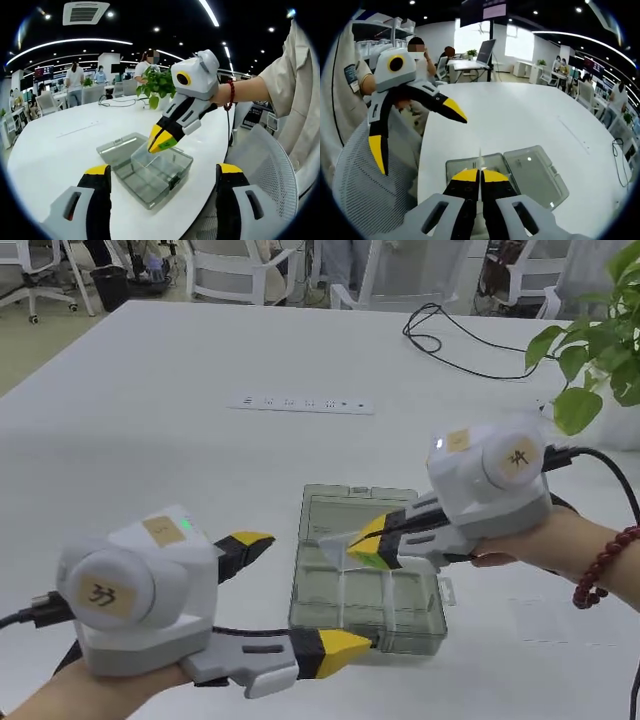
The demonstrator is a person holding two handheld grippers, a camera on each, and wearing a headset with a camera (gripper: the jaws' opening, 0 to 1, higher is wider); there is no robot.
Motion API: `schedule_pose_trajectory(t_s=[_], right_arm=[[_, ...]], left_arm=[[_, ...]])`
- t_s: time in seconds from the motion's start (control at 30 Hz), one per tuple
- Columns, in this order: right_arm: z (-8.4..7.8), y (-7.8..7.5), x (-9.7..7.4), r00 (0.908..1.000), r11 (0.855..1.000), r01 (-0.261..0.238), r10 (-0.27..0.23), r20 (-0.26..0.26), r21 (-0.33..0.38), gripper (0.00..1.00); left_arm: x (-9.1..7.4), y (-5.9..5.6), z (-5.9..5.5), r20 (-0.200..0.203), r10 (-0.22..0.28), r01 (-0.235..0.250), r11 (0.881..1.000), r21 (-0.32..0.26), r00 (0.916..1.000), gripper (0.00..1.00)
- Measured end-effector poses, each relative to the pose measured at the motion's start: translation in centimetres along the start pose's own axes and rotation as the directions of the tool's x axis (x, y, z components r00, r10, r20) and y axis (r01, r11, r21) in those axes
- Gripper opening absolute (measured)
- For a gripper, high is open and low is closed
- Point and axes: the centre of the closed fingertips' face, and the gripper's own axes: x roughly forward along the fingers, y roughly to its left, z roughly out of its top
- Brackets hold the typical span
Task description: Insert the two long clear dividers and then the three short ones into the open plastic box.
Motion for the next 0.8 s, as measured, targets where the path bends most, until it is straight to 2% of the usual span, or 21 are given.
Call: schedule_pose_trajectory(t_s=[0.27, 0.57, 0.8], right_arm=[[-0.4, 0.0, 0.3, 0.9999, 1.0, -0.01, 0.011, -0.005, 0.025, 0.02], [-1.1, -0.1, 0.6, 0.9994, 1.0, -0.013, 0.014, -0.032, 0.027, 0.02], [-1.0, -0.2, 0.9, 0.9988, 0.999, -0.02, 0.022, -0.043, 0.029, 0.02]], left_arm=[[0.0, -0.2, 0.0, 0.0, 0.001, -0.001, 1.0, -0.008, 1.0, 0.96], [-0.1, -0.3, -0.1, -0.006, 0.0, 0.0, 1.0, 0.002, 1.0, 0.98], [-0.1, -0.3, -0.2, -0.011, 0.001, -0.001, 1.0, 0.011, 0.9999, 0.98]])
